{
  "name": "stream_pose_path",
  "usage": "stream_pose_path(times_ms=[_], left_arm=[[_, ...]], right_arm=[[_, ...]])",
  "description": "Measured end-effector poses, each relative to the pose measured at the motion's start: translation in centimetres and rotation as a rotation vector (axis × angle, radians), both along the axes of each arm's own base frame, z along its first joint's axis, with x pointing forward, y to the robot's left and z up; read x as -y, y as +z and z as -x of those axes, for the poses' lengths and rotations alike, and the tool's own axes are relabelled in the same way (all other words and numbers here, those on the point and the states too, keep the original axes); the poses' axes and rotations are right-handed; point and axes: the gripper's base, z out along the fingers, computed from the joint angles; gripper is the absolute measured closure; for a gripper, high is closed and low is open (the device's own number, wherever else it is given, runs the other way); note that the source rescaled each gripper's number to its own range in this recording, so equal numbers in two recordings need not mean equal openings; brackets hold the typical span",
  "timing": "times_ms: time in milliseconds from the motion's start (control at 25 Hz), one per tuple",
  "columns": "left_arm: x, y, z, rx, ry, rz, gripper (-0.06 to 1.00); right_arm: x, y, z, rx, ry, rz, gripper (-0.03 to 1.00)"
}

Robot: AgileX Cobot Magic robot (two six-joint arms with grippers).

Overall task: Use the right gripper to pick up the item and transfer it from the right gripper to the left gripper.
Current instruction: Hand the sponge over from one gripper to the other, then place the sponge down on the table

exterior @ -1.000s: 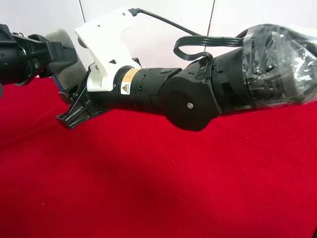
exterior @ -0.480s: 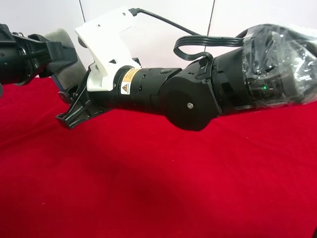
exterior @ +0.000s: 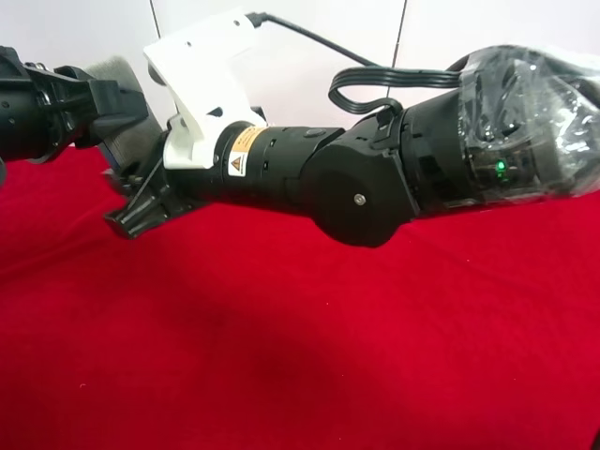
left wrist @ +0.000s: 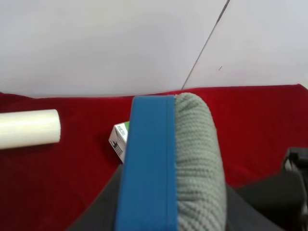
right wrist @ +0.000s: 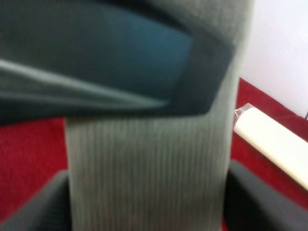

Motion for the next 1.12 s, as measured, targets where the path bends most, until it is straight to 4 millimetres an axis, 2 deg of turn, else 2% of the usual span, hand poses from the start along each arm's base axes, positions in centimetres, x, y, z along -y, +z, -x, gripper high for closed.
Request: stream_pose_path(times_ms=[40,80,200,400,640,960,1120], left_arm=[[0.0,0.0,0.0,-0.002,-0.001,-0.001,0.94],[0.0,-0.1,0.0,-0.003,-0.001,-0.001,0.94],[0.0,-0.1,0.0,-0.005,-0.001,-0.002,0.94],[0.0,-0.1,0.0,-0.005,-0.001,-0.002,0.94],[0.0,-0.1,0.0,-0.006,-0.001,-0.001,0.94],[0.0,-0.1,0.0,-0.007,0.000,0.001,0.94],[0.0,-0.1,0.0,-0.008,-0.001,0.001,0.94]], right_arm=[[0.0,0.1,0.0,0.006,-0.002,-0.010,0.23],[0.0,0.1,0.0,0.007,-0.002,-0.014,0.12],[0.0,0.1,0.0,0.007,-0.003,-0.014,0.01],[0.0,0.3,0.0,0.008,-0.002,-0.016,-0.02],[1.0,2.0,0.7,-0.054,-0.014,-0.011,-0.02],[3.8,4.7,3.4,-0.235,0.033,0.139,-0.03],[6.0,7.3,5.3,-0.301,0.050,0.153,-0.03]])
